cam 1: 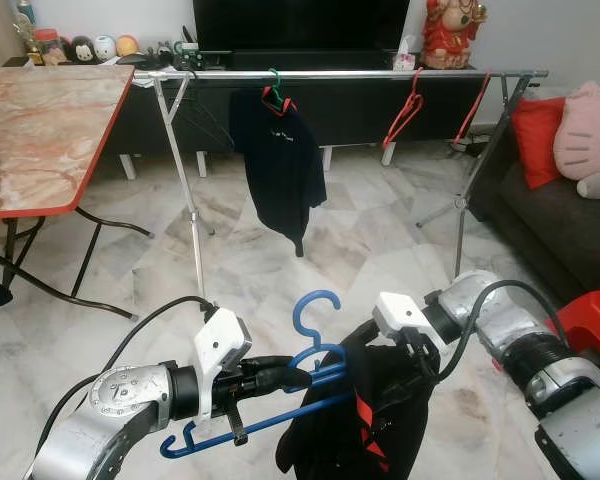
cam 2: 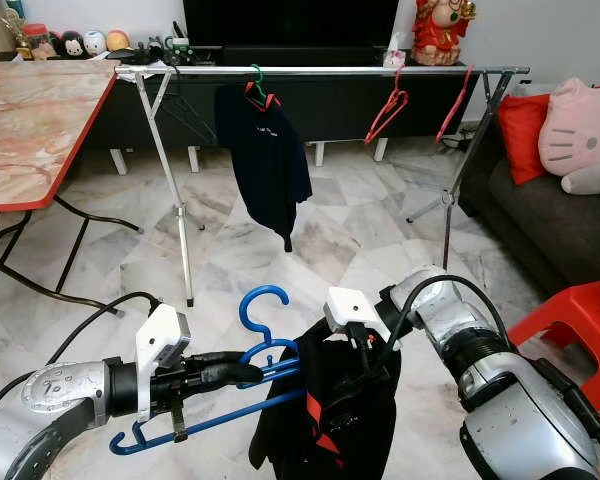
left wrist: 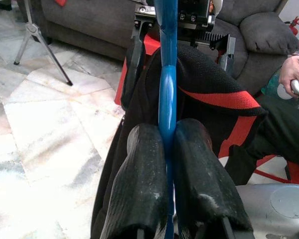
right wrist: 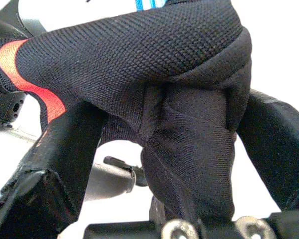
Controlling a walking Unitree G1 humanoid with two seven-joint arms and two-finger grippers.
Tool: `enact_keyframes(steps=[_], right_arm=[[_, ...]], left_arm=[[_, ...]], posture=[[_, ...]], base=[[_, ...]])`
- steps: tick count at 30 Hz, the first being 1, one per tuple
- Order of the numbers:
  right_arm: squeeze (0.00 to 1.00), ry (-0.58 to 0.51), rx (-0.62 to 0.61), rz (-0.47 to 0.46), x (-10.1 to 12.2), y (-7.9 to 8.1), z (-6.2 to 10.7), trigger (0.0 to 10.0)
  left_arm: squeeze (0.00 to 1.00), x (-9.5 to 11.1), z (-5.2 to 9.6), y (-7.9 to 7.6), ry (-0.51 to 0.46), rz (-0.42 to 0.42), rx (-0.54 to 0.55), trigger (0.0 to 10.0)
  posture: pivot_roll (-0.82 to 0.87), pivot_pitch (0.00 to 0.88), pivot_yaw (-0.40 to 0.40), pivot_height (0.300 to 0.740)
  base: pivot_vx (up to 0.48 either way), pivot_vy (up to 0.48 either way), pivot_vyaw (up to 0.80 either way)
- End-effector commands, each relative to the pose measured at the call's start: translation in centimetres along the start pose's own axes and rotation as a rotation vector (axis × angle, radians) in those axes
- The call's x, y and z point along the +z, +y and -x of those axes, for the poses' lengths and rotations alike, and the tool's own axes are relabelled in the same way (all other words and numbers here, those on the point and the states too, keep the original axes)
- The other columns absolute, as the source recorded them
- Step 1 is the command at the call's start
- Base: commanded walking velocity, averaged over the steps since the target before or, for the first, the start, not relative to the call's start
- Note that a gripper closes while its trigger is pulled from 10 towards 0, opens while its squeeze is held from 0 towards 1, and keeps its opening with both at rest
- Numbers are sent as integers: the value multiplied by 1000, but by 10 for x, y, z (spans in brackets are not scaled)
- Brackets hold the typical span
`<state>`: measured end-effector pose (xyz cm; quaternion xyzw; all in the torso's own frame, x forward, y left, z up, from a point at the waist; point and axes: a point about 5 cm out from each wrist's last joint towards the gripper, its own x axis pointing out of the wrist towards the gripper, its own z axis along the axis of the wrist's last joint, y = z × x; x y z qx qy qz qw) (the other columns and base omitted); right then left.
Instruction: Hang hanger
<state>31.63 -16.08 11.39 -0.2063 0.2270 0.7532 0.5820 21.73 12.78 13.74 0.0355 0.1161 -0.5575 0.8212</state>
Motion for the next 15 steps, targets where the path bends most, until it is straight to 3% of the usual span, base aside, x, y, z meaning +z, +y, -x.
enact_keyframes(steps=[1,7,8,15], right_arm=[[0,10,5,31,3,0,3,78],[0,12,6,38,3,0,3,78],[0,21,10,41,3,1,5,10000],[0,70,24,56,8,0,15,10000]], left_arm=[[0,14,-2,-3,-53,-53,-34,10000],[0,14,-2,-3,-53,-54,-34,10000],[0,14,-1,-3,-48,-60,-42,10000],[0,15,1,-8,-10,-129,-92,10000]], posture=[[-70,0,-64,740],[-70,0,-64,740],[-68,0,-66,740],[-71,0,-69,740]], base=[[0,0,0],[0,0,0],[0,0,0],[0,0,0]])
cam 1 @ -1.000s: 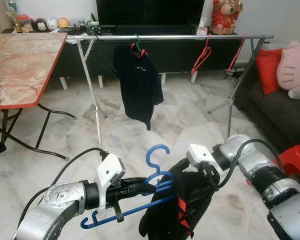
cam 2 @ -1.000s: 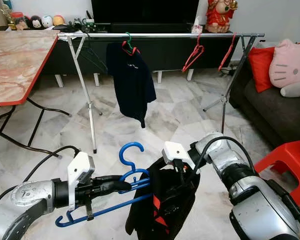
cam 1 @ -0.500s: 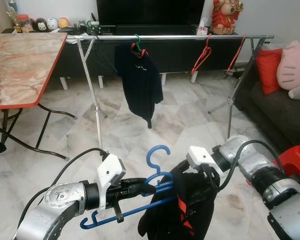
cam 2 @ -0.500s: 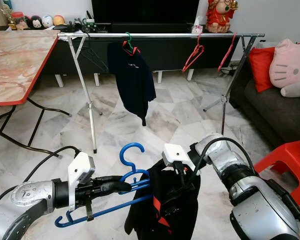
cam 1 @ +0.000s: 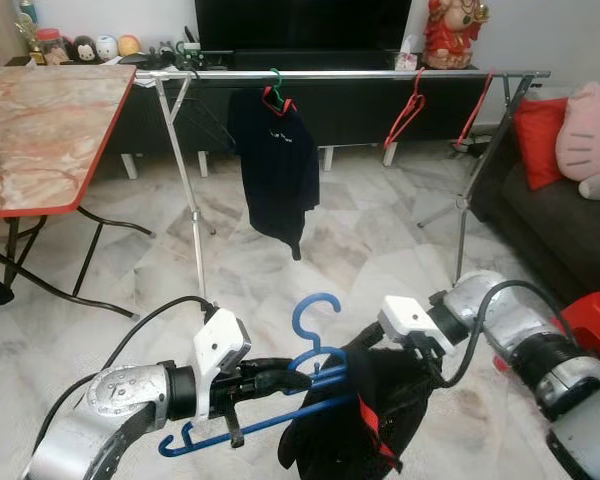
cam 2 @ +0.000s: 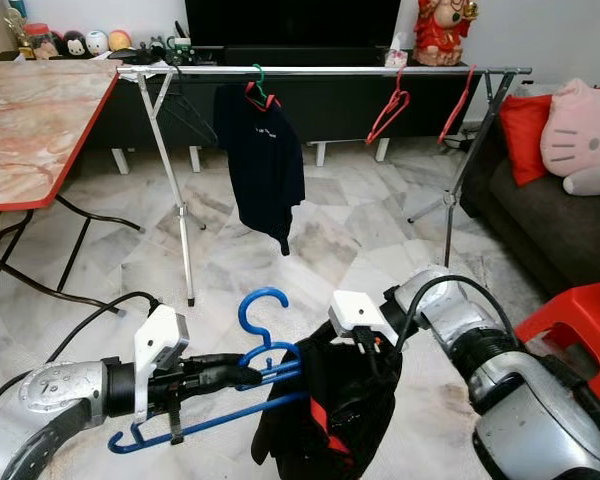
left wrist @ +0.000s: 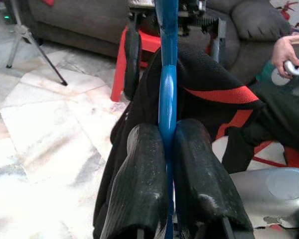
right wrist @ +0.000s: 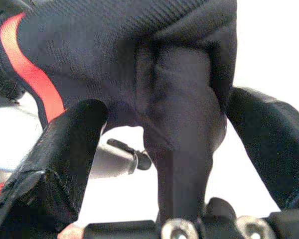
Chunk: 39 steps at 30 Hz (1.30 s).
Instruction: Hang hanger
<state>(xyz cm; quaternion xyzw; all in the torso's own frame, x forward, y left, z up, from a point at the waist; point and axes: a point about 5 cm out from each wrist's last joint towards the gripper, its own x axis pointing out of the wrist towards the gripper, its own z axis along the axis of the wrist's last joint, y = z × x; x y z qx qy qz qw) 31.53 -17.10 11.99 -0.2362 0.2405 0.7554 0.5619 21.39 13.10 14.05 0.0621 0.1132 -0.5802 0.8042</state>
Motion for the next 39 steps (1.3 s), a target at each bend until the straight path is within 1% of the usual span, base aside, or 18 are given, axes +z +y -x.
enact_keyframes(steps=[1,5,10,11,12,23,39], right_arm=[[0,2,-3,34,10,-4,6,10000],[0,6,-4,36,12,-6,5,10000],[0,-16,8,31,14,-7,1,10000],[0,-13,18,23,13,-7,-2,4235],[0,-7,33,17,12,-5,-4,0],[0,5,59,7,8,-3,-10,0],[0,1,62,0,9,-3,-7,0]], left_arm=[[0,13,-3,-5,-31,-85,-39,10000],[0,13,-4,-5,-26,-96,-35,10000],[0,13,-5,-5,-28,-103,-33,10000],[0,13,-5,-5,-29,-105,-33,10000],[0,13,-5,-4,-29,-107,-32,10000],[0,13,-5,-3,-33,-110,-22,10000],[0,13,-5,-2,-38,-107,-20,10000]], posture=[[-71,0,-70,740],[-70,0,-74,740],[-69,0,-76,740],[-67,0,-78,740],[-66,0,-79,740],[-65,0,-82,740],[-66,0,-79,740]], base=[[0,0,0],[0,0,0],[0,0,0],[0,0,0],[0,0,0],[0,0,0],[0,0,0]])
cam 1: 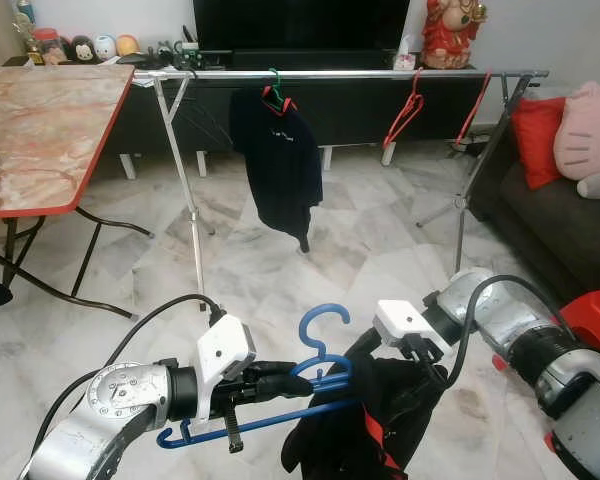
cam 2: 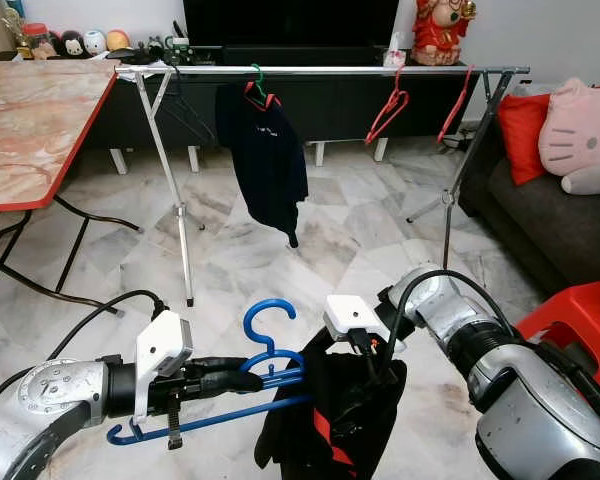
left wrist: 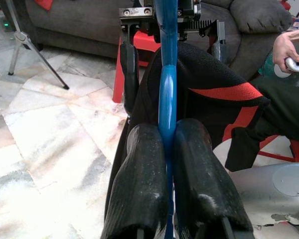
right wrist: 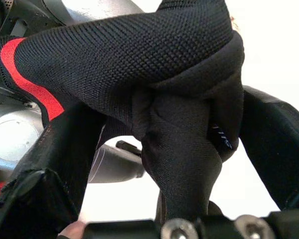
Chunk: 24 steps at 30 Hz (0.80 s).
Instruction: Hang hanger
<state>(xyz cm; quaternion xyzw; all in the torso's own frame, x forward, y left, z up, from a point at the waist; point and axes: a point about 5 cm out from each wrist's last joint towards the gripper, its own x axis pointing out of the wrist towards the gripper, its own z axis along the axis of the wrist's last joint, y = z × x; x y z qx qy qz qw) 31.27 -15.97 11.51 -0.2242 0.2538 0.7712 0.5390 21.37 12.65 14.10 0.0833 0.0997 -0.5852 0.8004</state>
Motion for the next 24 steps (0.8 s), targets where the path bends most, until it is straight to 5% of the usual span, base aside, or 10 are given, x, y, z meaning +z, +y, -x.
enact_keyframes(steps=[1,3,4,8,9,11,24], right_arm=[[0,3,-1,15,5,-1,5,0],[0,2,-3,19,5,-1,5,0],[0,-2,-10,25,5,-2,5,10000],[0,8,-3,24,5,-2,5,10000],[0,14,0,16,4,-1,5,667],[0,21,6,12,4,-1,6,0],[0,36,-2,14,6,-2,11,0]], left_arm=[[0,11,-1,0,-40,-56,-12,10000],[0,12,-1,0,-42,-56,-13,10000],[0,12,-1,0,-42,-56,-14,10000],[0,12,-2,0,-42,-57,-15,10000],[0,12,-2,0,-43,-57,-15,10000],[0,12,-2,0,-43,-58,-15,10000],[0,12,-4,0,-51,-61,-15,10000]], posture=[[-65,0,-79,740],[-66,0,-79,740],[-66,0,-79,740],[-66,0,-79,740],[-66,0,-79,740],[-68,0,-81,740],[-74,0,-89,740]], base=[[0,0,0],[0,0,0],[0,0,0],[0,0,0],[0,0,0],[0,0,0],[0,0,0]])
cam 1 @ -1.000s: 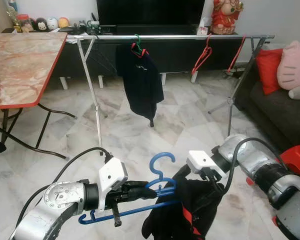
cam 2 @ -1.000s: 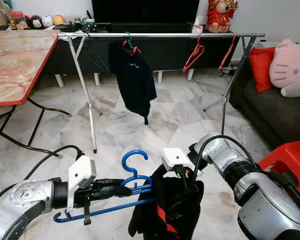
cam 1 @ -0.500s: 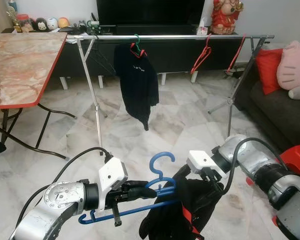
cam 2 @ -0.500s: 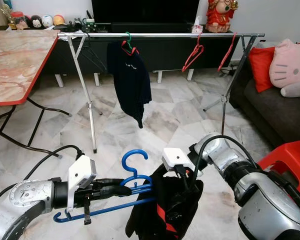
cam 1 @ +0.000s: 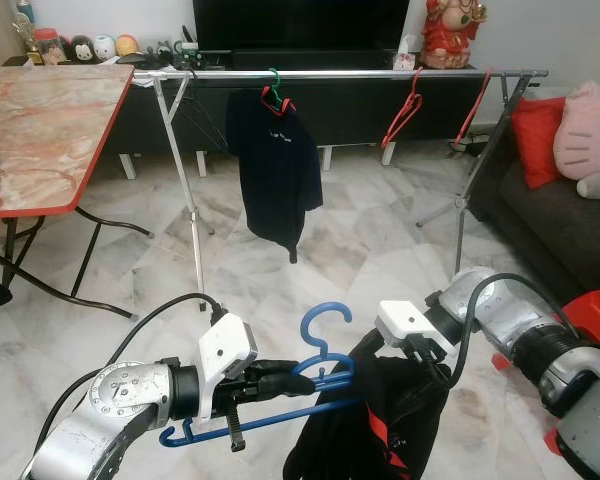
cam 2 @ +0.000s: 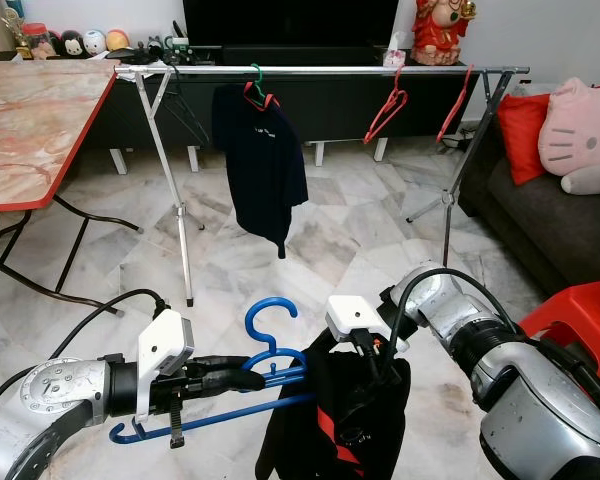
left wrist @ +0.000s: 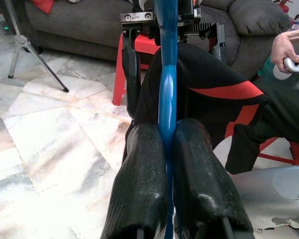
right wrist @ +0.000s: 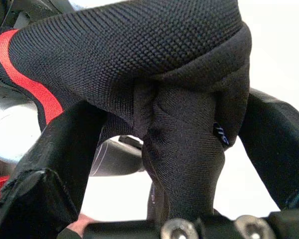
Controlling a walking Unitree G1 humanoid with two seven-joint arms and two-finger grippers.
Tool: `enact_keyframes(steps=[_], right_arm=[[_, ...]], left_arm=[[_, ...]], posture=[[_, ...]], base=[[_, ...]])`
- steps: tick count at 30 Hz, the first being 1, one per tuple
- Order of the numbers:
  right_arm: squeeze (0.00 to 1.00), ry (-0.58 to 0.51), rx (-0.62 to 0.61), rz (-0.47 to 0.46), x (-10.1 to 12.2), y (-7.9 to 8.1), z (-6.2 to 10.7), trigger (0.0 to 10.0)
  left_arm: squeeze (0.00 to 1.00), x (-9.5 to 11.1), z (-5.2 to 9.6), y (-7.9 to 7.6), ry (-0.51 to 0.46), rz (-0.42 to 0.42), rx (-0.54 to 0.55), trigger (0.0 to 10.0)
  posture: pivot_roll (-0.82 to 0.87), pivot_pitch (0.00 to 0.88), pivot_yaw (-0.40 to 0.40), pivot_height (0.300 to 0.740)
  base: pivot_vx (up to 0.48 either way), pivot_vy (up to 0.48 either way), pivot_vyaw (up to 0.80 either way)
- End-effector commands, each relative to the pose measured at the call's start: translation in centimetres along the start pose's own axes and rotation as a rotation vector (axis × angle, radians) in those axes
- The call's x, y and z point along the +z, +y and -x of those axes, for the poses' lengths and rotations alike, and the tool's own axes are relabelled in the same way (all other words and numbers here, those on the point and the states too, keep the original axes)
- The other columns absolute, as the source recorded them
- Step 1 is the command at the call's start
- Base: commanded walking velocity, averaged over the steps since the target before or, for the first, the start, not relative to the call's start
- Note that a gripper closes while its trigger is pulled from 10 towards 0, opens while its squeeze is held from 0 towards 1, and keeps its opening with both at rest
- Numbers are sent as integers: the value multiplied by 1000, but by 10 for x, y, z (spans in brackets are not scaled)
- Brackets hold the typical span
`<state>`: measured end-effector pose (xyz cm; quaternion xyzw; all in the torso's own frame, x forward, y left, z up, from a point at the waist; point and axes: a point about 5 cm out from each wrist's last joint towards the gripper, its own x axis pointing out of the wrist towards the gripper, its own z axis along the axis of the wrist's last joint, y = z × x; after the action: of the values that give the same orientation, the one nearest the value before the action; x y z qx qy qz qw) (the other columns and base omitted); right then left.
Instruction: Hang hanger
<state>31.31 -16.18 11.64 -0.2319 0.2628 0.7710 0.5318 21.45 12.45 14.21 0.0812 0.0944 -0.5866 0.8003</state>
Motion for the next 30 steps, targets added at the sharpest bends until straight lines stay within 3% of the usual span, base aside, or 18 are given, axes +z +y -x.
enact_keyframes(steps=[1,8,9,19,29,30], right_arm=[[0,11,-14,18,6,-3,9,0],[0,9,-20,26,7,-4,10,0],[0,13,-37,48,12,-5,17,10000],[0,100,-96,94,23,0,58,10000],[0,49,-147,114,36,12,87,10000],[0,7,-204,120,41,10,96,10000]], left_arm=[[0,10,-3,0,-40,-57,-14,10000],[0,10,-3,0,-39,-58,-14,10000],[0,10,-3,0,-39,-57,-16,10000],[0,7,-3,0,-37,-53,-19,10000],[0,5,-1,1,-32,-50,-22,10000],[0,5,-1,1,-31,-51,-20,10000]], posture=[[-74,0,-89,740],[-75,0,-89,740],[-82,0,-86,740],[-86,0,-85,740],[-116,0,-75,740],[-116,0,-77,740]], base=[[0,0,0],[0,0,0],[0,0,0],[0,0,0],[0,0,0],[0,0,0]])
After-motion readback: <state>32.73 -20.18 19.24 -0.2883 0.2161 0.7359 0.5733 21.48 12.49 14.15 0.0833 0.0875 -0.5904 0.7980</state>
